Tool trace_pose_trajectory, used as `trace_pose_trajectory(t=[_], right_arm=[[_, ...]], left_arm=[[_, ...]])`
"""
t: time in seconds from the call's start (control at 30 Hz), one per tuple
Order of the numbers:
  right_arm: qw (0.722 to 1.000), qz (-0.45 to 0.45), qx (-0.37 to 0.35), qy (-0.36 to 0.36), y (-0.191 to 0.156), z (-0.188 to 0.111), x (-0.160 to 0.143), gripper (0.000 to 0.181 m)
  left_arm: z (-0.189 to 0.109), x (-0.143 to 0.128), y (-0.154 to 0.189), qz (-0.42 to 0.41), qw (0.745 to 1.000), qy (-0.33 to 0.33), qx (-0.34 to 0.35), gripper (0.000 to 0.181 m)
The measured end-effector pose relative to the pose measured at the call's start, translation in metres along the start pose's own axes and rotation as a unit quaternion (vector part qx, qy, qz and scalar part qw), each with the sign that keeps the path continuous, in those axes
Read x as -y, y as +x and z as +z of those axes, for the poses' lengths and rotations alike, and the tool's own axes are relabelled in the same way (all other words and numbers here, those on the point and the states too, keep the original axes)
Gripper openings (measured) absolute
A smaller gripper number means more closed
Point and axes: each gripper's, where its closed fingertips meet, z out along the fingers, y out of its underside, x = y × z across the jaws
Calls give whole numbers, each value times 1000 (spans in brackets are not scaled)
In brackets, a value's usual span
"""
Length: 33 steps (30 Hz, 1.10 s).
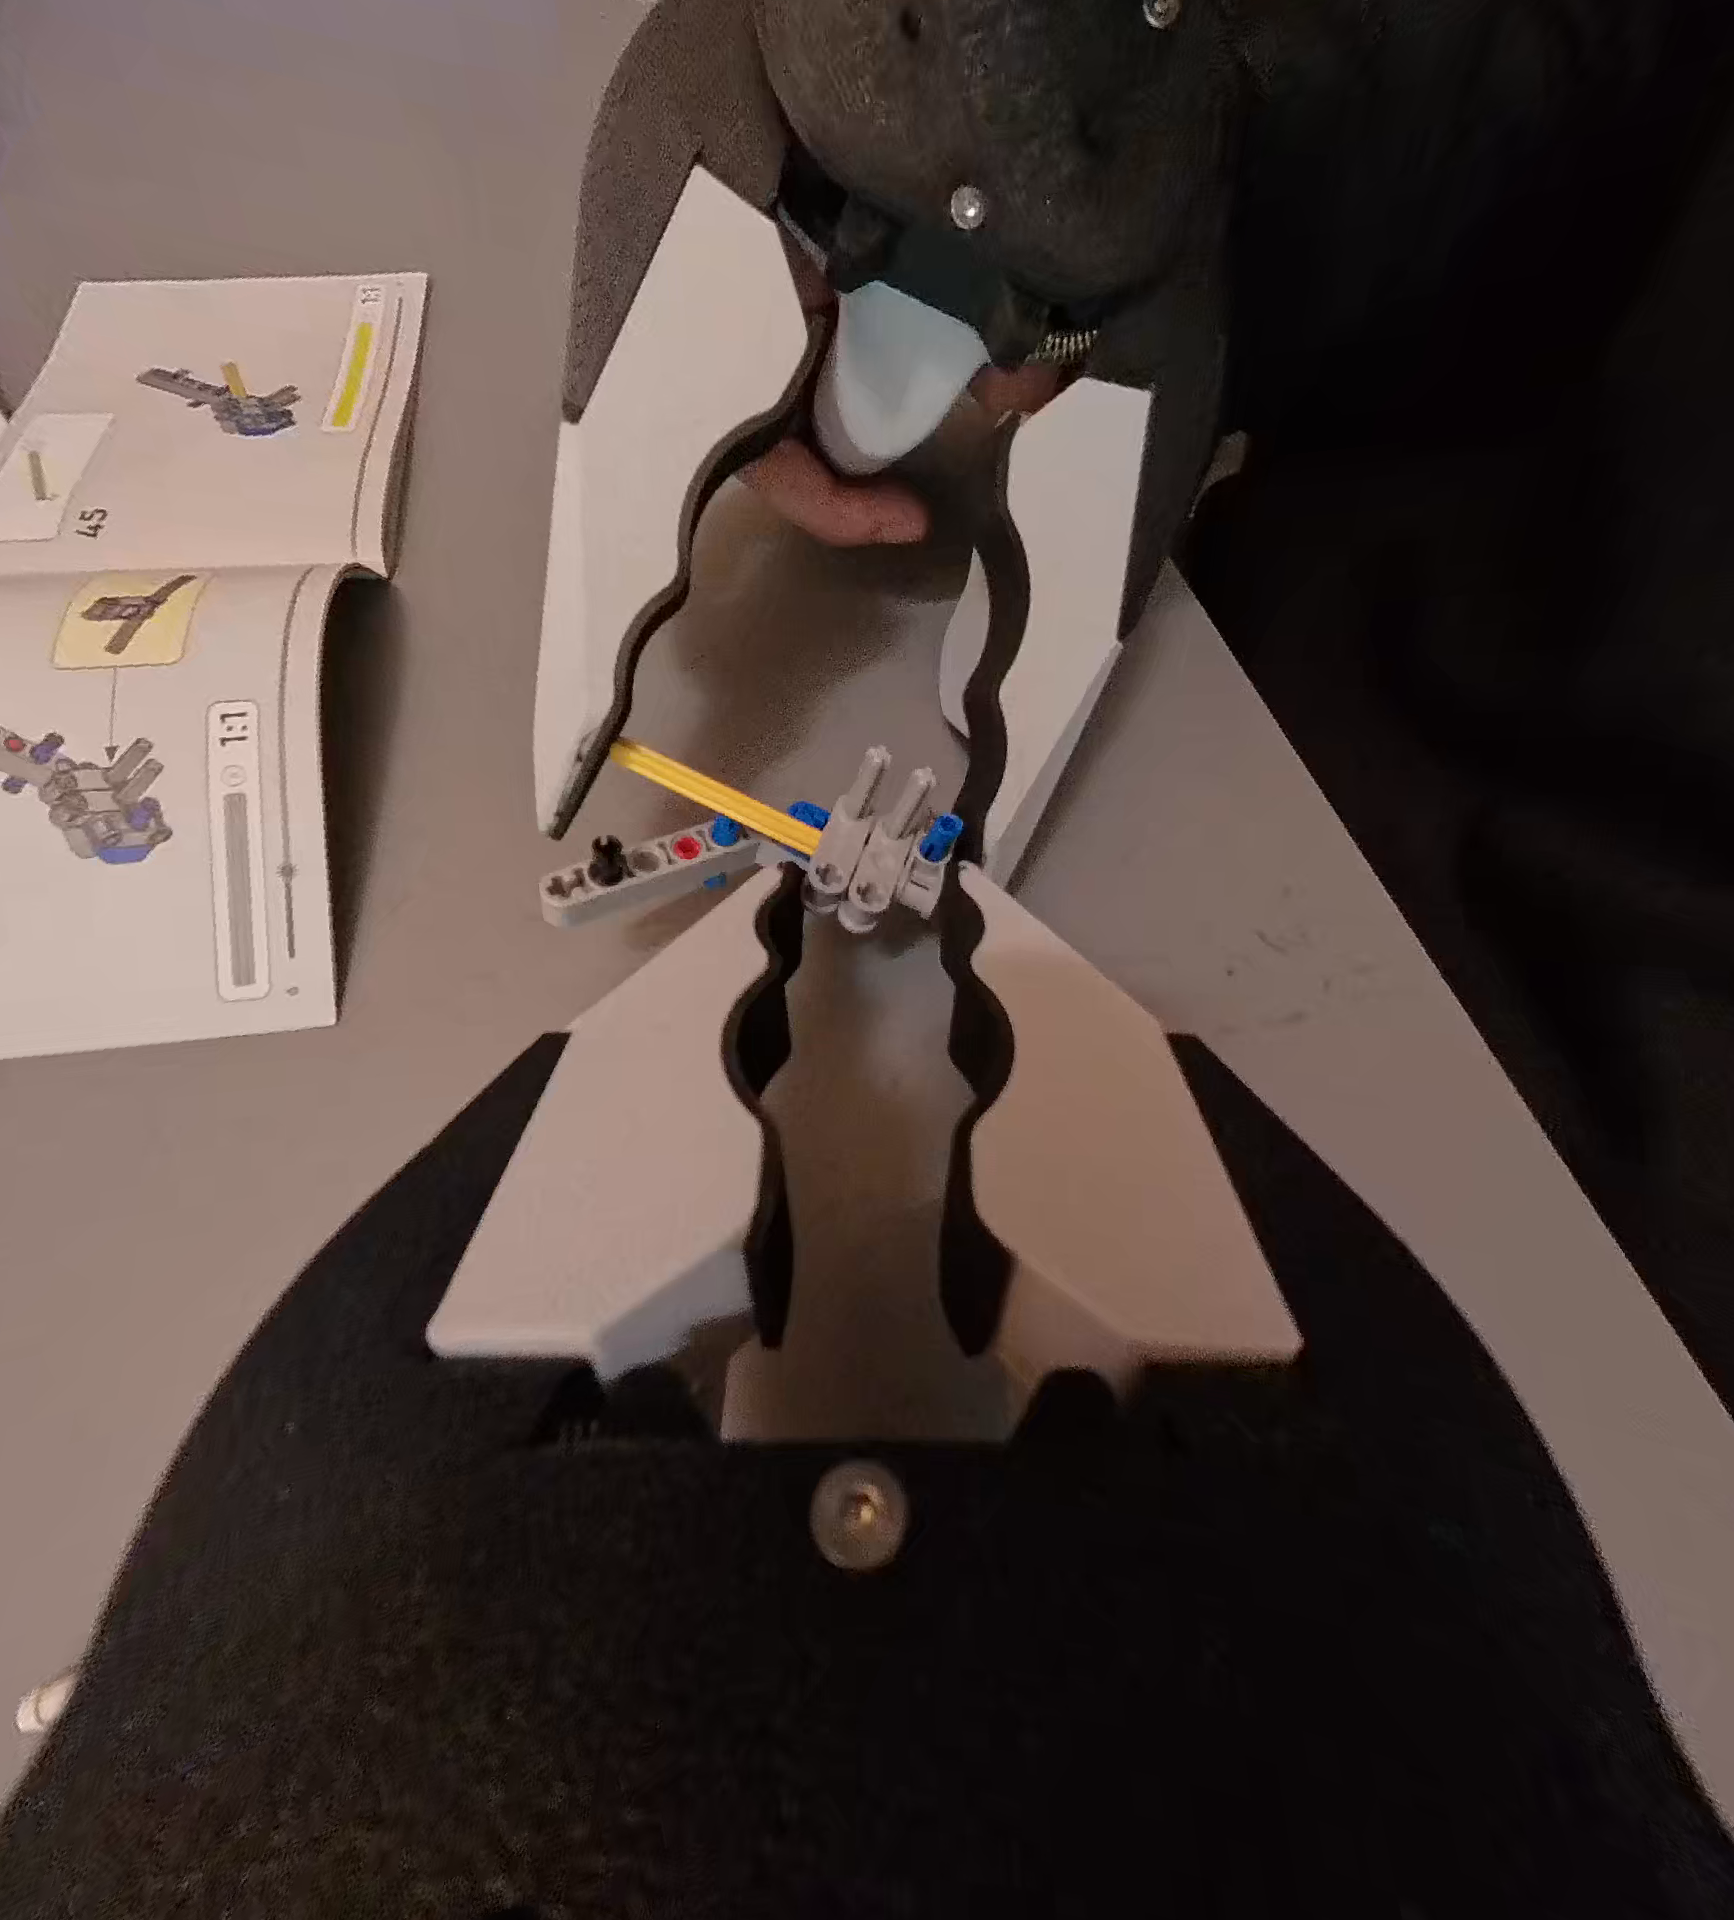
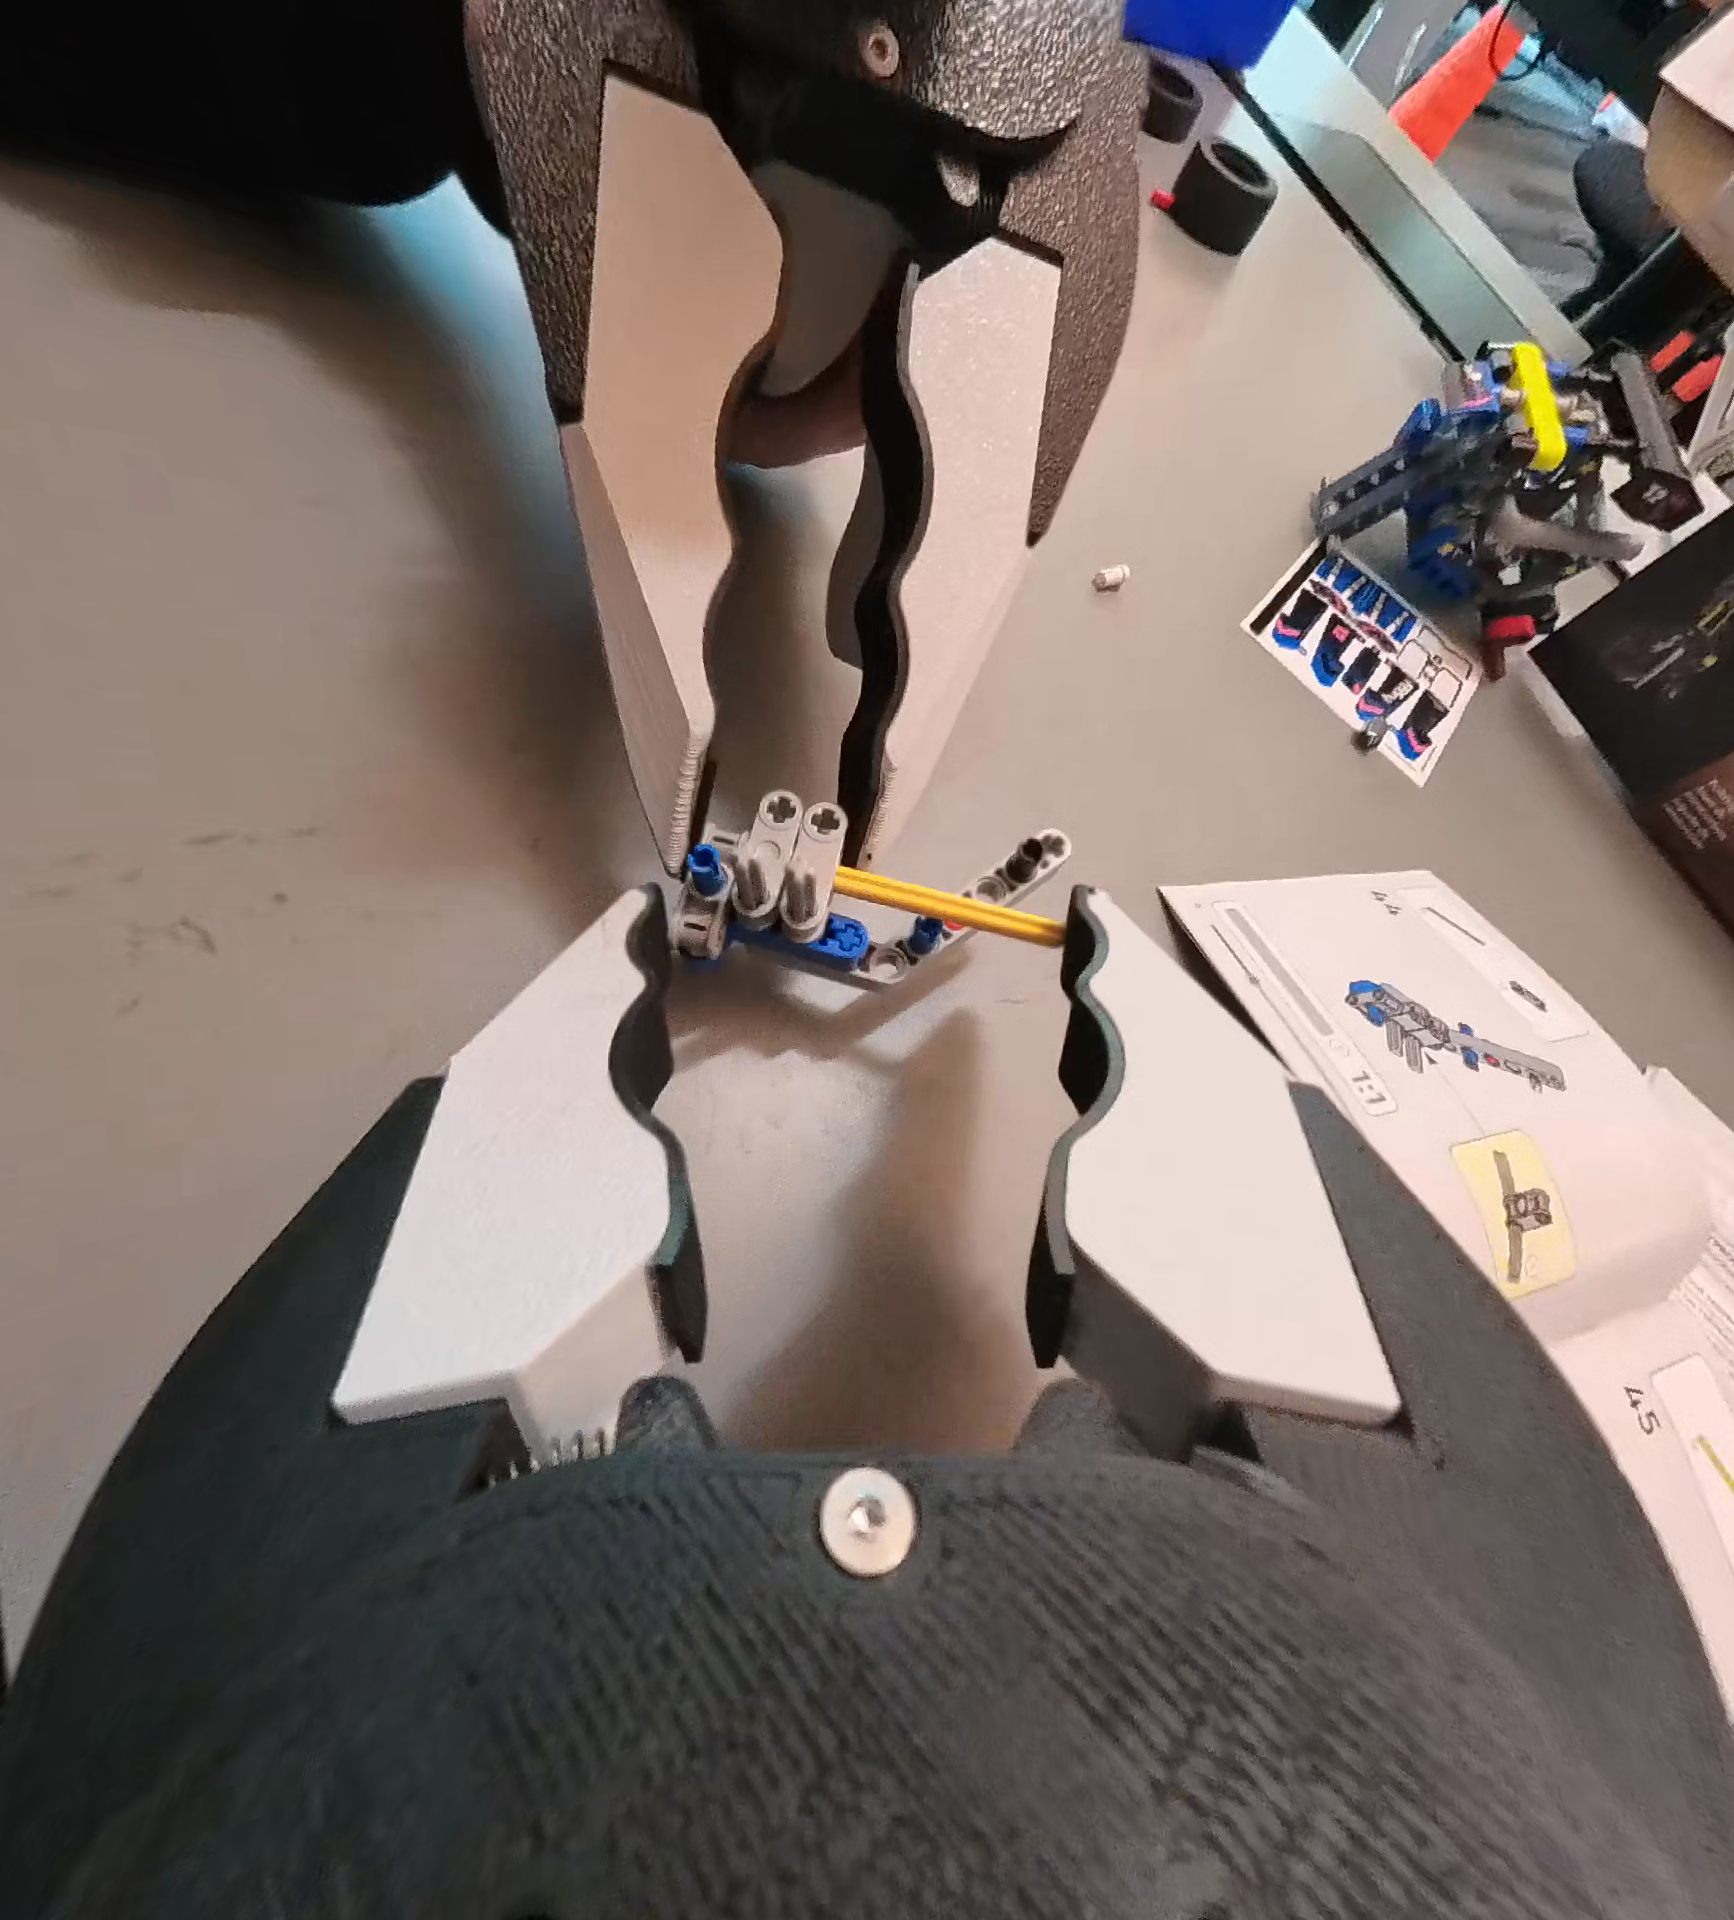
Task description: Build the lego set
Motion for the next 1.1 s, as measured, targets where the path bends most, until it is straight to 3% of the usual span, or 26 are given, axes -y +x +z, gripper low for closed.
trace_pose_trajectory(t=[0.2, 0.5, 0.73, 1.1], right_arm=[[1000, -5, -17, 12, 5, -2, 3, 73], [1000, -25, 2, -17, 0, 2, -7, 69], [999, -16, 20, -21, -3, 3, -9, 69], [999, -15, 32, -20, -4, 1, -10, 73]], left_arm=[[-2, 2, -3, -4, 999, 20, 32, 23], [6, -8, -2, 30, 998, -24, 50, 24], [7, -15, -2, 129, 988, -41, 75, 25], [12, -17, -6, 195, 972, -60, 120, 21]])
